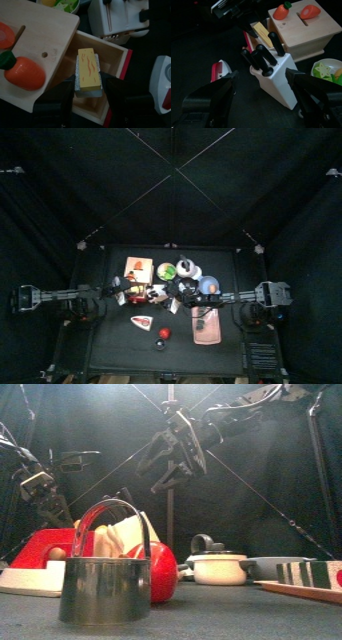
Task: Place egg sushi in drawer
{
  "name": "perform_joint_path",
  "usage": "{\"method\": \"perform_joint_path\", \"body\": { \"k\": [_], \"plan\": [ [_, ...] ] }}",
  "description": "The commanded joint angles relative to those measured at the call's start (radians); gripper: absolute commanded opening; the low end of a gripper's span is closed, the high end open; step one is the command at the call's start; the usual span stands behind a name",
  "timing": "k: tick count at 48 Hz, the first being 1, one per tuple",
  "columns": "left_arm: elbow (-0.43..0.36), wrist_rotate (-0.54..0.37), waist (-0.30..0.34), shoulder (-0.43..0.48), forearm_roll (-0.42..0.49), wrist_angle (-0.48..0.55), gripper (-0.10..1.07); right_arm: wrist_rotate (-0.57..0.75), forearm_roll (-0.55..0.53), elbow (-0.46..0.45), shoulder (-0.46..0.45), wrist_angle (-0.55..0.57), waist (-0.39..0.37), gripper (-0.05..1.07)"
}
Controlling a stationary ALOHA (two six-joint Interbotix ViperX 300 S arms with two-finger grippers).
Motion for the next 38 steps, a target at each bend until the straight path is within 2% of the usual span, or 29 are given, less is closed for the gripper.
{"method": "perform_joint_path", "body": {
  "k": [1,20,29,38],
  "plan": [
    [-0.029,-0.002,0.02,0.006,-0.002,-0.003,0.73,0.002,-0.003,-0.017,-0.018,-0.003,-0.006,1.03],
    [-0.028,0.0,0.028,0.006,-0.018,-0.002,0.91,0.002,-0.003,-0.015,-0.017,-0.003,-0.006,1.03],
    [-0.035,-0.002,0.028,-0.006,-0.02,-0.003,0.92,0.002,-0.003,-0.017,-0.017,-0.003,-0.009,1.03],
    [-0.04,-0.003,0.023,-0.069,-0.026,-0.003,0.91,0.002,-0.003,-0.017,-0.017,-0.003,-0.018,1.03]
  ]
}}
